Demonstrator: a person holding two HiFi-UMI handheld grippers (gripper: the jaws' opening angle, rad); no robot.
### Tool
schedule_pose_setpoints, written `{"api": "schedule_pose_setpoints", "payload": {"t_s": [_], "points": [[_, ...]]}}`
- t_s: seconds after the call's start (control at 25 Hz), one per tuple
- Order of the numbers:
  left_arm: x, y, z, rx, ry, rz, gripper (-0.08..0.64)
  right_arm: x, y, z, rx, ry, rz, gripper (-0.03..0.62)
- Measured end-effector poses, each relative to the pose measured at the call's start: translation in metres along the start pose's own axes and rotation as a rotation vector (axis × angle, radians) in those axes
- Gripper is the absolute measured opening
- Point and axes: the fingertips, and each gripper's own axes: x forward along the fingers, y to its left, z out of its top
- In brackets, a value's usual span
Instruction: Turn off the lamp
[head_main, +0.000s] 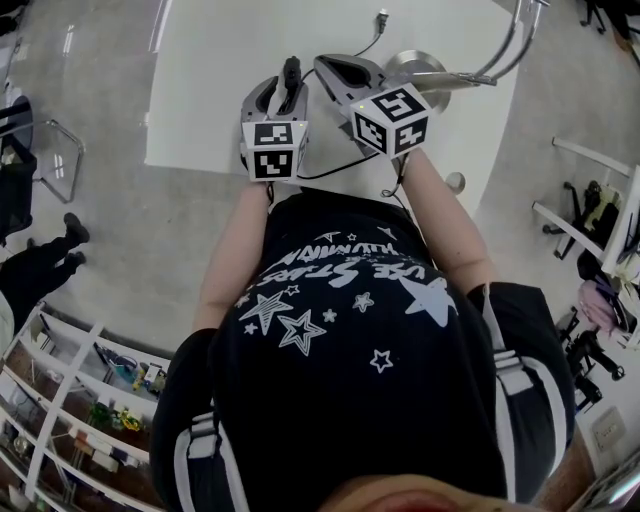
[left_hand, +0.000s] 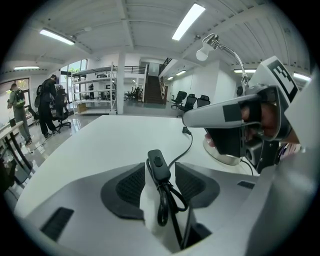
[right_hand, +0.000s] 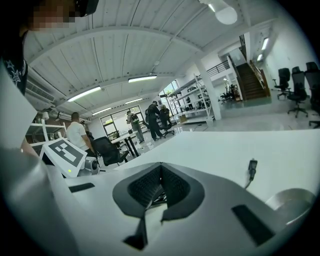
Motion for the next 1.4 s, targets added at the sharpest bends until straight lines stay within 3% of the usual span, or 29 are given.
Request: {"api": "schedule_pose_setpoints", "payload": {"t_s": [0.4,0.68,1.04,1.4], "points": [[0.009,0.000,-0.006,-0.011,0.041,-0.008,0.178,0.009,0.000,-0.005,0.001,0.065,0.043,0.005],[0.012,0.004,-0.006,-0.059,0.044,-0.011,0.151,0.025,0.005,-0.015,-0.051,0.173,0.114,0.006],[0.012,0.007,-0.004,-0.046,0.039,0.003,0.141,0.054,0.021,-0.032,-0.137,0.314,0.206,0.006],[0.012,0.009,-0.005,-0.037,0.036,0.008,0.140,0.063,0.019,-0.044,-0.190,0.458,0.204,0.006]]}}
